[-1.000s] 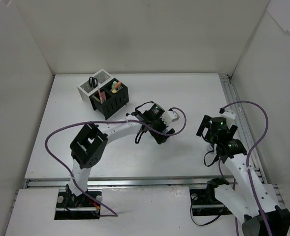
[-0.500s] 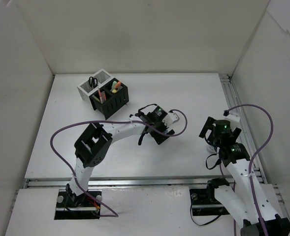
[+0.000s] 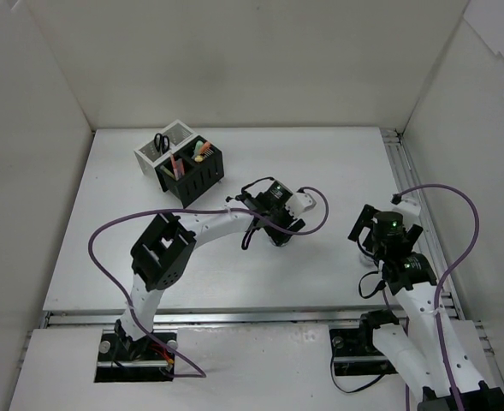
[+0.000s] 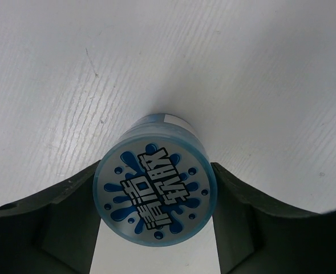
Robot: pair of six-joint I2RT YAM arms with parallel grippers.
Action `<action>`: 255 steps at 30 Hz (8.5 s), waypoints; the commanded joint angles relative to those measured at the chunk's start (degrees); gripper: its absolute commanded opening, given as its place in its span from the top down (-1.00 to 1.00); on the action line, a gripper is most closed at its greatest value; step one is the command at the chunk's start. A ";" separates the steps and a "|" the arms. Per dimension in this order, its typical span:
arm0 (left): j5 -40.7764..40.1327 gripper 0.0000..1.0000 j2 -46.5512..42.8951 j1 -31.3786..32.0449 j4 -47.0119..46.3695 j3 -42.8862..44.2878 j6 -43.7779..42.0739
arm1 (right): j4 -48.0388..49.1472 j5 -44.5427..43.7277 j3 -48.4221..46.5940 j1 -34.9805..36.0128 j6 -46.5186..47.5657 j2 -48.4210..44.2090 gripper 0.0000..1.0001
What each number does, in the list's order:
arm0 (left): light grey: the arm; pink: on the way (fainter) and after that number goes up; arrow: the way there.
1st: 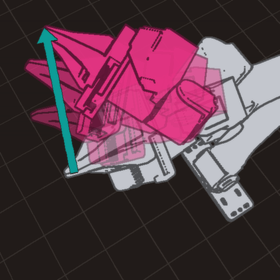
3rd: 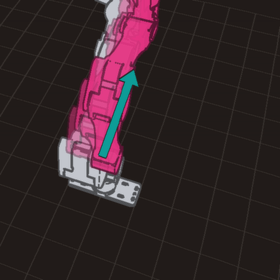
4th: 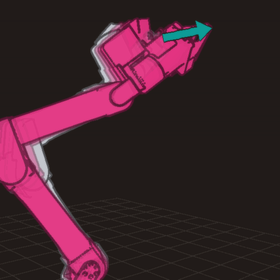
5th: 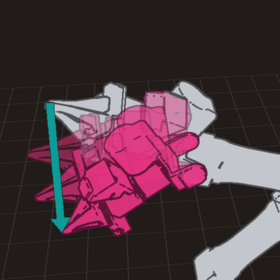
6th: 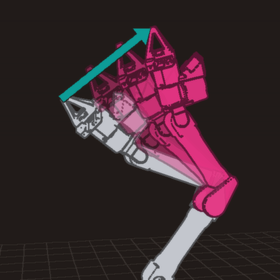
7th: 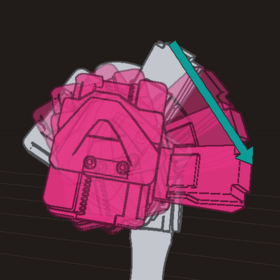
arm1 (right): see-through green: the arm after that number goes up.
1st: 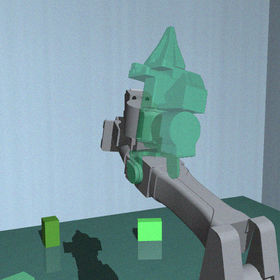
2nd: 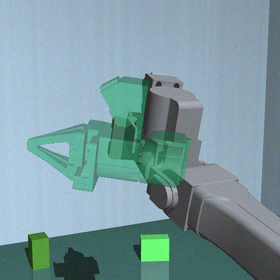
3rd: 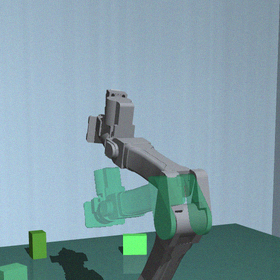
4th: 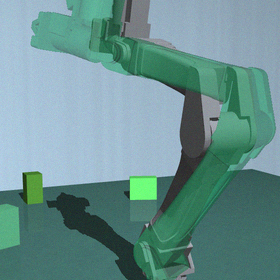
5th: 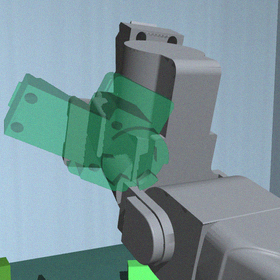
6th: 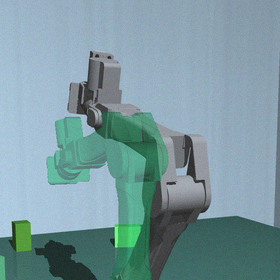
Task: Sort the stationery into containers
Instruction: Pick up the stationery from the center of the board, then place the stationery in the storage box, then pick up the stationery from the center of the board, then place the stationery in the storage box.
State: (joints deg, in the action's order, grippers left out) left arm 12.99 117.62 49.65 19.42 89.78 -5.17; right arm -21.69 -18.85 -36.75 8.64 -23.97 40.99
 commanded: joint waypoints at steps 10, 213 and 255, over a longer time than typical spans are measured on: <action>-9.20 0.83 -21.37 -15.95 -5.61 -1.36 1.04 | 1.57 -3.38 -0.25 -0.38 0.23 -0.30 -0.96; 18.56 0.67 4.81 -50.18 -33.74 19.74 3.50 | 7.02 16.30 -27.32 11.57 24.23 25.27 -0.96; 18.03 -0.50 4.99 -49.64 -41.83 13.50 4.03 | 7.02 21.13 -26.35 8.85 21.15 26.95 -0.96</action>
State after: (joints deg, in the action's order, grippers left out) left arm 30.00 128.84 0.58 -18.28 103.28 -1.78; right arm -17.47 1.08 -61.82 17.91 -2.00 68.88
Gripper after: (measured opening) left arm 0.747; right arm 0.979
